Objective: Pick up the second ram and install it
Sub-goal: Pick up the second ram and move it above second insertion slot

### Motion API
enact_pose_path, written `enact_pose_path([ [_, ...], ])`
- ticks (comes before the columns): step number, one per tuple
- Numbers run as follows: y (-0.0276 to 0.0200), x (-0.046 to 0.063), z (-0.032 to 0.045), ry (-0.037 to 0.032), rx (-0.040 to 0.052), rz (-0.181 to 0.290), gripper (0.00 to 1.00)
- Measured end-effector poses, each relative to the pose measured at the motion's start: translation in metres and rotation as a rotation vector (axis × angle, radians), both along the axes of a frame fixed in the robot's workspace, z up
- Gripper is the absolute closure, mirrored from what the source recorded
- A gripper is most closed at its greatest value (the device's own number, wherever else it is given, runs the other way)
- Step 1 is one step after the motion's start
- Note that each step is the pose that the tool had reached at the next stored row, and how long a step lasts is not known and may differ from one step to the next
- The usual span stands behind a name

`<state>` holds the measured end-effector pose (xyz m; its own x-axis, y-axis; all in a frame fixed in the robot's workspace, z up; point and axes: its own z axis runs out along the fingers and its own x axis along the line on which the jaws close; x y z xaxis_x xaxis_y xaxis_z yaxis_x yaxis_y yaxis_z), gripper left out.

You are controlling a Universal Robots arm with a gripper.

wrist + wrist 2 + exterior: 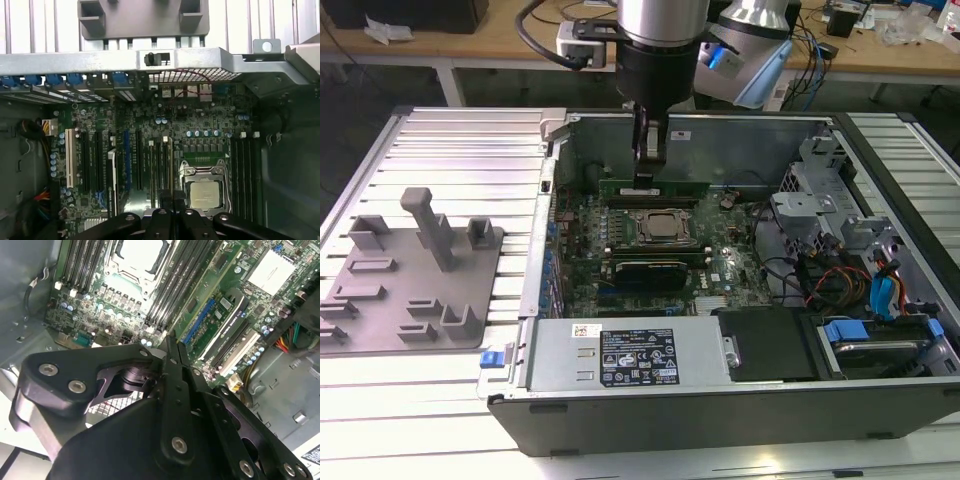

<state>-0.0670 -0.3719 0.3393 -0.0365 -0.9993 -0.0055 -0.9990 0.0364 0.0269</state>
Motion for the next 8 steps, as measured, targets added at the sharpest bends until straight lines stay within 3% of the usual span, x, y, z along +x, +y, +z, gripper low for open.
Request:
enact_pose_path([
  [8,0.0034,0.000,-0.0118,0.0002,-0.0003,-0.001,0.91],
])
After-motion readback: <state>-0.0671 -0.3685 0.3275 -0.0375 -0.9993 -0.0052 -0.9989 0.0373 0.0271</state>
